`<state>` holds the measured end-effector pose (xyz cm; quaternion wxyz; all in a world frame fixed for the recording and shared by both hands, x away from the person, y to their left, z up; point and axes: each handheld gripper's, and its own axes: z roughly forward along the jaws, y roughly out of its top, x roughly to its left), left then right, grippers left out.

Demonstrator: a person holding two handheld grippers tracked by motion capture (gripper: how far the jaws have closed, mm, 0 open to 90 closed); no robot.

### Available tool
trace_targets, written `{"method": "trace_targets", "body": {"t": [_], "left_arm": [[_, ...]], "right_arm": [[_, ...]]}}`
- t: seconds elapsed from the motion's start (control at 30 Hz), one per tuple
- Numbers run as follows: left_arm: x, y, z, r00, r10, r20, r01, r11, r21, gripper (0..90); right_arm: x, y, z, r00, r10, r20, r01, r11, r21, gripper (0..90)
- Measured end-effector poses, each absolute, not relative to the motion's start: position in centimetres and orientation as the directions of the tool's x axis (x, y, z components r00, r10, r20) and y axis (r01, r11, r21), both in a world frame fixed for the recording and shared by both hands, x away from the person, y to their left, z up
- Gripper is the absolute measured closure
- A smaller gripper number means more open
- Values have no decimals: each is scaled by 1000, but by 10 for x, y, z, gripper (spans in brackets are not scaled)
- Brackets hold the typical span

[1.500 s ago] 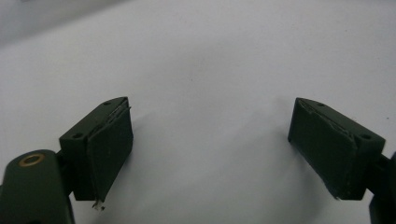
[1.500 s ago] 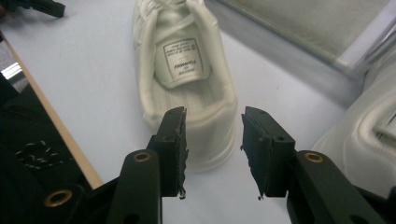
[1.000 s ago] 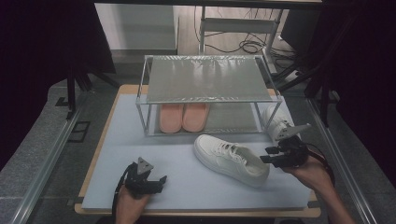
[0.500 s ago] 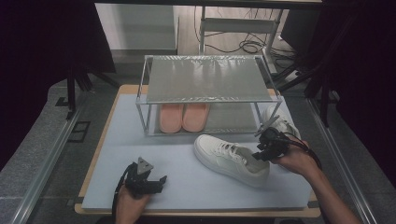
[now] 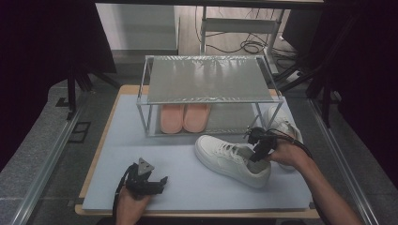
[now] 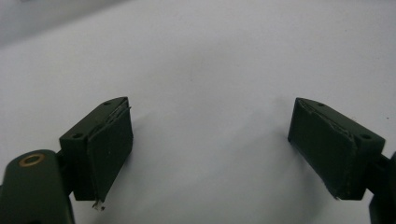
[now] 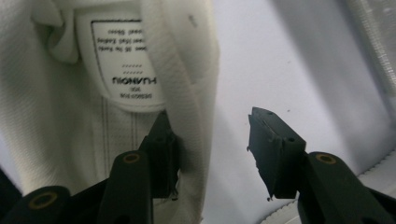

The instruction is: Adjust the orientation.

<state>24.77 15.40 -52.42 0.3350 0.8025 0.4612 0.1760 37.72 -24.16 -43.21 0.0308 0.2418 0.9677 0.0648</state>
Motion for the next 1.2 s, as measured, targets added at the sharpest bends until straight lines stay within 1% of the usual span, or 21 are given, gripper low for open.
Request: {"method": "trace_targets", "body": {"t": [0.3, 0.43, 0.6, 0.73, 0.83, 0.93, 1.2], "left_arm": [[248, 154, -524, 513, 858, -26, 622, -351, 700, 139], [248, 154, -524, 513, 858, -26, 622, -350, 700, 139], [248, 154, -524, 513, 858, -26, 622, -350, 700, 139], [248, 154, -524, 513, 858, -26, 622, -351, 700, 139], [248, 154, -524, 513, 858, -26, 622, -351, 700, 140], [248, 154, -524, 513, 858, -26, 622, -351, 700, 139], [248, 154, -524, 513, 858, -26, 622, -351, 700, 139]], "right_arm": [[377, -239, -440, -899, 439, -1, 438, 897, 59, 549], [379, -235, -445, -903, 428, -36, 428, 904, 14, 560], [381, -232, -448, -912, 409, -28, 409, 912, -9, 610], [382, -231, -450, -910, 414, -2, 414, 909, -46, 651], [383, -234, -451, -903, 429, 19, 428, 903, -47, 685], [383, -235, -451, -894, 444, 53, 442, 896, -44, 770], [380, -236, -449, -870, 490, 55, 490, 871, -29, 805]]}}
